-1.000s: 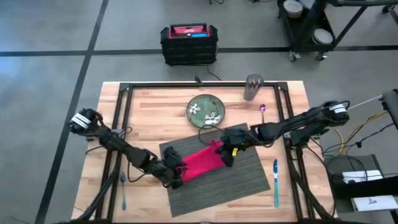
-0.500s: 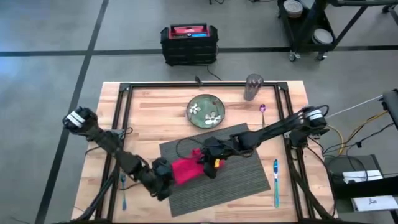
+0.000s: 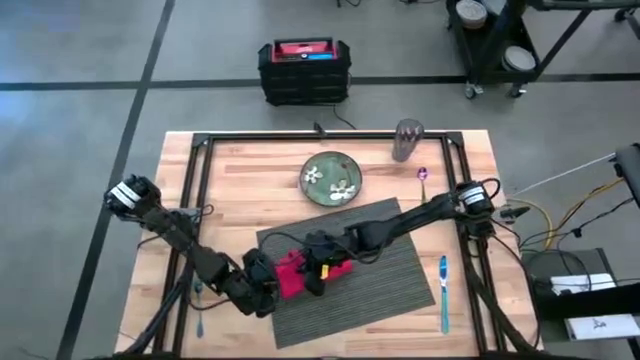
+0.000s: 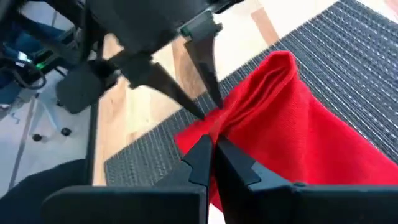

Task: Set table place
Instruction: Fold the red table napkin

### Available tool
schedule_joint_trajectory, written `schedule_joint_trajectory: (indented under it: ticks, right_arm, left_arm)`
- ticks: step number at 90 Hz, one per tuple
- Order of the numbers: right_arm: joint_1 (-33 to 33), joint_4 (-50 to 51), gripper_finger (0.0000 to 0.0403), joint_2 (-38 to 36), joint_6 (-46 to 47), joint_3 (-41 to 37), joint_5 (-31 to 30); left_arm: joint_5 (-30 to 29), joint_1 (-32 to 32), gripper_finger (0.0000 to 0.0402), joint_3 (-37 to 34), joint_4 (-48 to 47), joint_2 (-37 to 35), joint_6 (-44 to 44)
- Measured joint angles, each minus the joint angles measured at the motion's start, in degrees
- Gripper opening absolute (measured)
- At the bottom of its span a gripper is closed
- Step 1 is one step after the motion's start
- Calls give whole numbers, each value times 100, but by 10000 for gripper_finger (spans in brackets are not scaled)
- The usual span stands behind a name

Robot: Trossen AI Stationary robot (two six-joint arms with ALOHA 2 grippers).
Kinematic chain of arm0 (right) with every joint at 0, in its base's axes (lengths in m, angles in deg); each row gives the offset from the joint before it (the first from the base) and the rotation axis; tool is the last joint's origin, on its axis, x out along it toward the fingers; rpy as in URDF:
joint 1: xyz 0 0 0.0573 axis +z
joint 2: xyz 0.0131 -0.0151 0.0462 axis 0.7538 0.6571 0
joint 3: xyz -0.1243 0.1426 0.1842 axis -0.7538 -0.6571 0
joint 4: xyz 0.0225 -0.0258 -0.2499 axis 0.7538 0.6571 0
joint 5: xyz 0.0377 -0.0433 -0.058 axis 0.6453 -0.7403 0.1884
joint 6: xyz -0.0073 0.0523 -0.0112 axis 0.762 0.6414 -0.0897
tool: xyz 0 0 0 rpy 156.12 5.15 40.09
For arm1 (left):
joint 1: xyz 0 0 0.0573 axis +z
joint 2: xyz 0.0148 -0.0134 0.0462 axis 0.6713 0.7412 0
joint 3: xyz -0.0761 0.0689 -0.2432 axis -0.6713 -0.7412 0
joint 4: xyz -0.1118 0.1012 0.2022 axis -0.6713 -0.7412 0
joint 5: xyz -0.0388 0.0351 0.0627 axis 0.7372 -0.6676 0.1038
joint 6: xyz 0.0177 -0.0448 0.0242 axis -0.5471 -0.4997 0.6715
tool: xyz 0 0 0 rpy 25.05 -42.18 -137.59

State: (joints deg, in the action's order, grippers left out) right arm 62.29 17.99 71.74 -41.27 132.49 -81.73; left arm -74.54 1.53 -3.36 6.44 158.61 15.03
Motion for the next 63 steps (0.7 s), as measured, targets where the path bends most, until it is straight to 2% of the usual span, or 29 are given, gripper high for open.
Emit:
schedule_joint_trajectory:
  ticks: [13, 35, 63]
  right_arm:
    - [0, -50, 0, 253, 41, 167, 9]
    - [0, -202, 0, 225, -49, 509, 50]
    - [27, -564, 0, 615, 270, 516, 145]
  left_arm:
    - [6, -3, 75, 0, 94, 214, 2]
    - [20, 45, 75, 4, 175, 373, 26]
    - [-2, 51, 75, 7, 178, 374, 89]
